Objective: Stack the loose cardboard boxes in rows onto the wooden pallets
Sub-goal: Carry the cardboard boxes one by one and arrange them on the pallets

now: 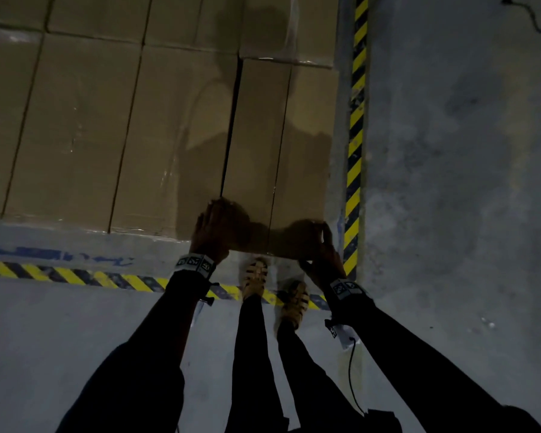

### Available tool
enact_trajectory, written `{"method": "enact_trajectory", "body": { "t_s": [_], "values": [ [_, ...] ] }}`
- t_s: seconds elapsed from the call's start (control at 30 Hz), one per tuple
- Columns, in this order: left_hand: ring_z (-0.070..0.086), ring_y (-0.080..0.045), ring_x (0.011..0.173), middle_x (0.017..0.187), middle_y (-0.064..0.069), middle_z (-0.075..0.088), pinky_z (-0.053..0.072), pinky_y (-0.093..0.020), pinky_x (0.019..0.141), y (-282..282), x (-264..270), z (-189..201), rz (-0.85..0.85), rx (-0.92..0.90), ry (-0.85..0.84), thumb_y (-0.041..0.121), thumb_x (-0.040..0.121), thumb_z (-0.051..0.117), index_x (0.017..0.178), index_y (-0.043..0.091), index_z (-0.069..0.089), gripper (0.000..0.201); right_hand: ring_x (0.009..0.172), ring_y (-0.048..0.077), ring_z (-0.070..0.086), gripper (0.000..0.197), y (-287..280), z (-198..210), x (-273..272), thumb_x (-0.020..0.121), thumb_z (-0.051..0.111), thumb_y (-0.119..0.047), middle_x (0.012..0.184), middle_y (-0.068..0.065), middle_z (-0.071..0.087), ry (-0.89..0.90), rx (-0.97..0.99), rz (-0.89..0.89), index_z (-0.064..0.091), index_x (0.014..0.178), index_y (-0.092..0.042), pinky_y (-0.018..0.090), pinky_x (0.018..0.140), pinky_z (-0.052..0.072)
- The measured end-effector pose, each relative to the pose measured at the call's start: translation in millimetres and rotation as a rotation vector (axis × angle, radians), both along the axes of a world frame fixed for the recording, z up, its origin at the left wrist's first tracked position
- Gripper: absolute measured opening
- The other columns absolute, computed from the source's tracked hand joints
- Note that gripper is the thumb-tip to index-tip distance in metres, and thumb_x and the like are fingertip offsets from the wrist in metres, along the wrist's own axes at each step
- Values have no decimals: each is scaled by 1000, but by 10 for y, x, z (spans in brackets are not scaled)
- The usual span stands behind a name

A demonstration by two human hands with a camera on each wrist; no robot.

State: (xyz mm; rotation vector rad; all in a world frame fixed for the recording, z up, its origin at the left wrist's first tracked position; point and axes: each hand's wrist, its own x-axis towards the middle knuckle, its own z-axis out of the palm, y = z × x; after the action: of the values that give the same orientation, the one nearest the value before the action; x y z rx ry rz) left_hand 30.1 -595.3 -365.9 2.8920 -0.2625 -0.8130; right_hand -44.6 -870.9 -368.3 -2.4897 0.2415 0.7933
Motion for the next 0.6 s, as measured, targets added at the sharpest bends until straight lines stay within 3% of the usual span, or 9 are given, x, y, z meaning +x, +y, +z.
{"method": "enact_trajectory", "body": {
  "t_s": [0.1,0.2,0.3,0.37,0.47,0.6],
  "values": [
    [7,-31,150,162,-8,9,18,-46,121,35,22,-30,11,-47,-2,9,76,75,156,19,10,103,86,30,65,96,-2,-18,65,89,68,-22,163,5,-11,-2,1,-20,1,157,-22,39,70,54],
    [5,-31,150,163,-10,7,19,-48,120,49,-18,4,-7,-70,-25,6,79,70,156,16,9,99,84,28,66,98,-6,-104,38,87,70,-22,162,0,-5,-30,27,-32,1,157,-23,40,70,56],
    [-3,-31,150,163,-12,-3,11,-48,122,52,-76,53,-53,-50,-8,11,84,68,156,12,0,99,99,30,63,100,-35,-177,7,84,72,-20,162,-3,-7,-68,30,-23,4,157,-25,39,76,57],
    [-8,-32,150,162,-13,-11,4,-50,122,39,-116,70,-103,10,34,23,83,72,154,9,-10,109,102,32,62,98,-49,-157,14,84,73,-18,161,-6,-5,-86,44,-28,8,157,-26,40,74,58],
    [-12,-34,149,161,-16,-17,-3,-51,121,14,-185,50,-108,3,77,29,83,74,153,7,-13,113,112,35,57,93,-79,-104,12,84,73,-15,163,-1,-1,-121,51,-20,14,156,-25,43,76,57],
    [-9,-35,149,161,-18,-15,-11,-46,119,-21,-232,43,-101,-20,47,26,87,69,154,5,-9,105,103,29,62,95,-171,-95,9,85,73,-22,163,-6,-2,-119,59,14,9,156,-32,35,67,55]
  ]
}}
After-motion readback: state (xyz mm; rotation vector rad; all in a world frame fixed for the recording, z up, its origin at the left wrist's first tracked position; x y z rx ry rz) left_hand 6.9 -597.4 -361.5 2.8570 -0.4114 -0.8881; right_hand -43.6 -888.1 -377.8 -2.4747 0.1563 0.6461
